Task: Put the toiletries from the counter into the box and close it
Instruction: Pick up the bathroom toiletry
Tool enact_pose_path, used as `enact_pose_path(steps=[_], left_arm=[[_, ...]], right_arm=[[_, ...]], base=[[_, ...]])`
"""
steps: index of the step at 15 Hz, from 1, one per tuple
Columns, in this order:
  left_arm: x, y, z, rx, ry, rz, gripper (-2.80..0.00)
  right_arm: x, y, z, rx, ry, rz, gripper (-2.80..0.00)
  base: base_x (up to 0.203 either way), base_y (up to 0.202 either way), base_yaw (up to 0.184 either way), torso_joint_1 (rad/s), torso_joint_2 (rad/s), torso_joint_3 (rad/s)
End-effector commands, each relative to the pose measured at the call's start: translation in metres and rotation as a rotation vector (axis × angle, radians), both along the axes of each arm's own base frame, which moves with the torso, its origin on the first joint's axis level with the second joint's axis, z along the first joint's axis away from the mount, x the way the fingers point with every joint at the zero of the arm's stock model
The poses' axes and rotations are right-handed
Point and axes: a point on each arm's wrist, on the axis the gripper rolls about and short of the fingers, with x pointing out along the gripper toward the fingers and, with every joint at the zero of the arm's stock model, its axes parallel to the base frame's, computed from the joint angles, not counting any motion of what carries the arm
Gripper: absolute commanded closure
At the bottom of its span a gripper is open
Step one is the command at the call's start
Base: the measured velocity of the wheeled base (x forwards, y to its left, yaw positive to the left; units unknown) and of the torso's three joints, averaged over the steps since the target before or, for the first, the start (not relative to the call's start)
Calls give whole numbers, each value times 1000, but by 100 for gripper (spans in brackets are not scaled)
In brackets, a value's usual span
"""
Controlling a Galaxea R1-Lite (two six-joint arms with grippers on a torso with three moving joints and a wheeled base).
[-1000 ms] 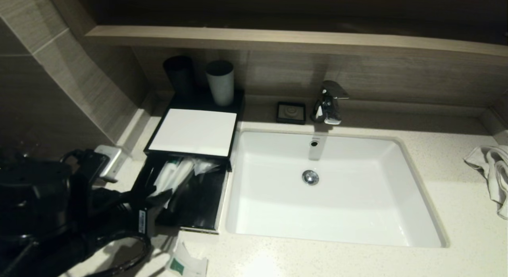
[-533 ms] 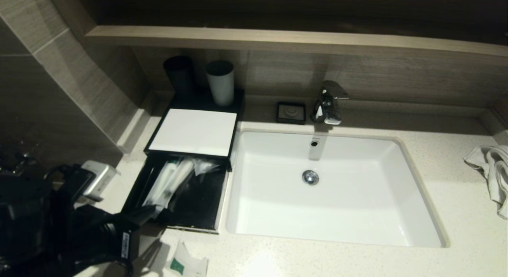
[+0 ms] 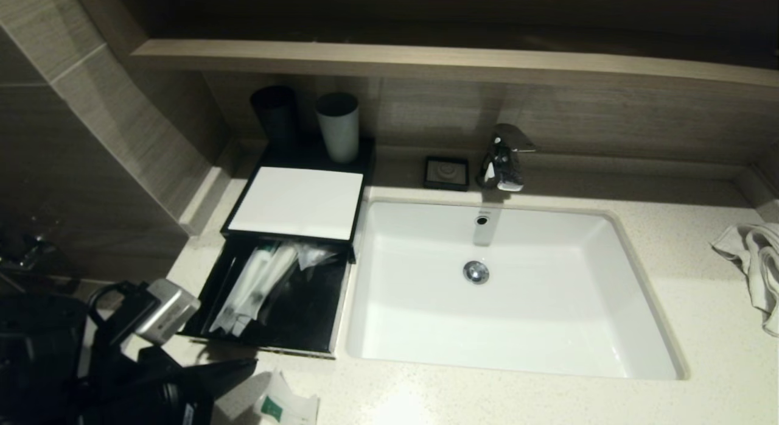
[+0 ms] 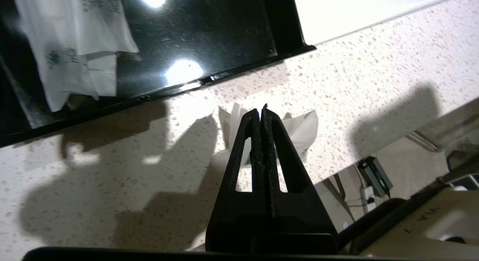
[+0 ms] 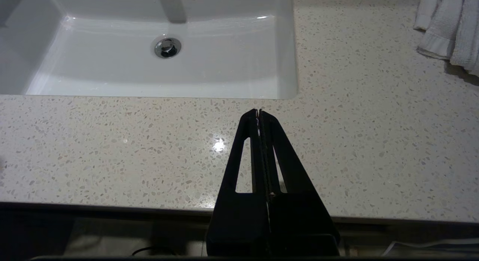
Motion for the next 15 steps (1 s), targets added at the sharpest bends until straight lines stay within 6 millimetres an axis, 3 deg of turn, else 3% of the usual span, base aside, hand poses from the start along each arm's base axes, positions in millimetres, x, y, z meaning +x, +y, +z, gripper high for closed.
enact_pose_path(steps=[1,9,15], left_arm=[[-1,-1,-4,2,38,-31,0],[14,-9,-21,72,162,-33,0],[18,-11,-22,78,168,-30,0]], right_arm=[[0,0,0,1,2,0,0],[0,0,0,1,2,0,0],[0,0,0,1,2,0,0]], base=[[0,0,0,0,0,0],[0,0,0,0,0,0],[0,0,0,0,0,0]])
